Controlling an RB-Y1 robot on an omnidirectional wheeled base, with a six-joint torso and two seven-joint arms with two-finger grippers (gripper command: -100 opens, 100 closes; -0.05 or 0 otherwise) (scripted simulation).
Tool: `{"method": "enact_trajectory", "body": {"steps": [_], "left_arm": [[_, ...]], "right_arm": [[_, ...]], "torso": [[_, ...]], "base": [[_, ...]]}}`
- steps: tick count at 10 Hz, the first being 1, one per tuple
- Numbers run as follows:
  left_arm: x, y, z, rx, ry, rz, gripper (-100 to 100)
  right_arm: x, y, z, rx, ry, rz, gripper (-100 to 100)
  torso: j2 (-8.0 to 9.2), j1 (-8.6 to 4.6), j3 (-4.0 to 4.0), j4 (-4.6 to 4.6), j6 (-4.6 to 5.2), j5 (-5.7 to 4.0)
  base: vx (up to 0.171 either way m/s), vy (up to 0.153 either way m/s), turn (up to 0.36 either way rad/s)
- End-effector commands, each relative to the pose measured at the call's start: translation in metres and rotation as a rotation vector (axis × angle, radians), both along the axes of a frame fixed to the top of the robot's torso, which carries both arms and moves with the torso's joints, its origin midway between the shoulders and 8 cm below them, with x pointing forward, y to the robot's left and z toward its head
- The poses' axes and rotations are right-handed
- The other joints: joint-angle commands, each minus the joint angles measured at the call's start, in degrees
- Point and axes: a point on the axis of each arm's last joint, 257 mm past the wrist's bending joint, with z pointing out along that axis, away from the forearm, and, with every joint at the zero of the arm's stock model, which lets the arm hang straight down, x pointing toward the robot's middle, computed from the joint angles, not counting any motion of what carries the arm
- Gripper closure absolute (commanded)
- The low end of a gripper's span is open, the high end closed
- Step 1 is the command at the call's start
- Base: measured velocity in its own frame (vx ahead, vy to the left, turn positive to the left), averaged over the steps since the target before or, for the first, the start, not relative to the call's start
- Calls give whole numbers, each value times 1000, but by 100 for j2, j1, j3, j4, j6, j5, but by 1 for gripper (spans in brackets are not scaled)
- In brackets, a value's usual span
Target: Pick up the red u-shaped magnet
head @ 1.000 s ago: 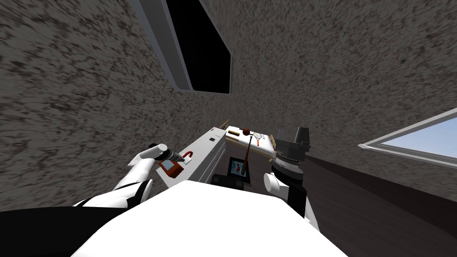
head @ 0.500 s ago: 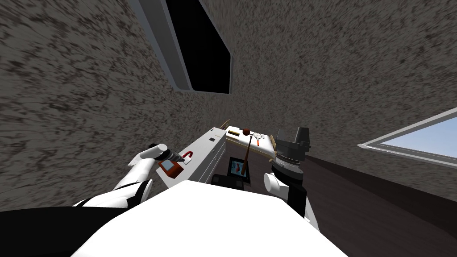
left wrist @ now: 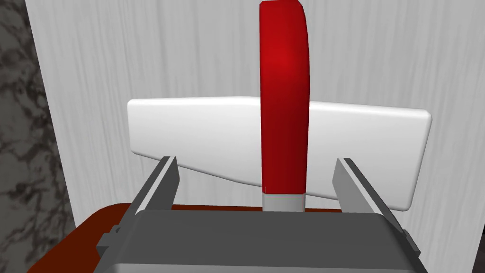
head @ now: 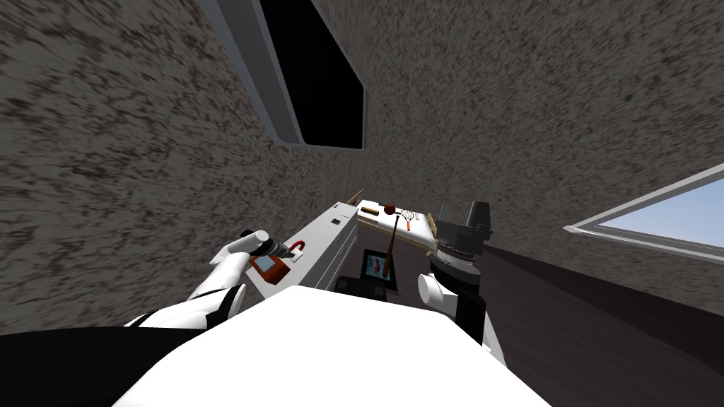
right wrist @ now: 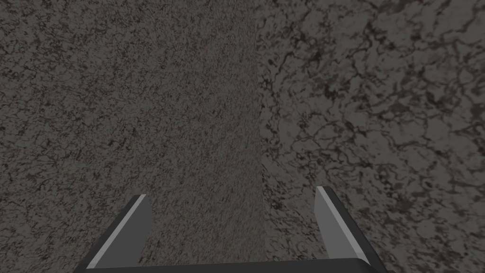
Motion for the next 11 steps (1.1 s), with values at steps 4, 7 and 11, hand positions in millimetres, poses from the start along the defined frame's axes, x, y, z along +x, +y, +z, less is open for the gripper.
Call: {"method": "enact_trajectory", "body": {"steps": [4,7,11], "left_arm": [[0,-1,-1,-2,1,0,100],[0,0,-1,-1,0,1,0],[1,4,13,1,-2,0,0]], "right_arm": [[0,0,0,0,0,0,0],[0,0,0,0,0,0,0],[0,0,0,0,0,0,0]], "torso": [[-14,22,-9,-3,0,4],[-15,22,-10,-5,3,8],[-7,12,-3,0,1,0]], "base": [[-1,-2,0],[0,0,0],[-4,-5,20]]}}
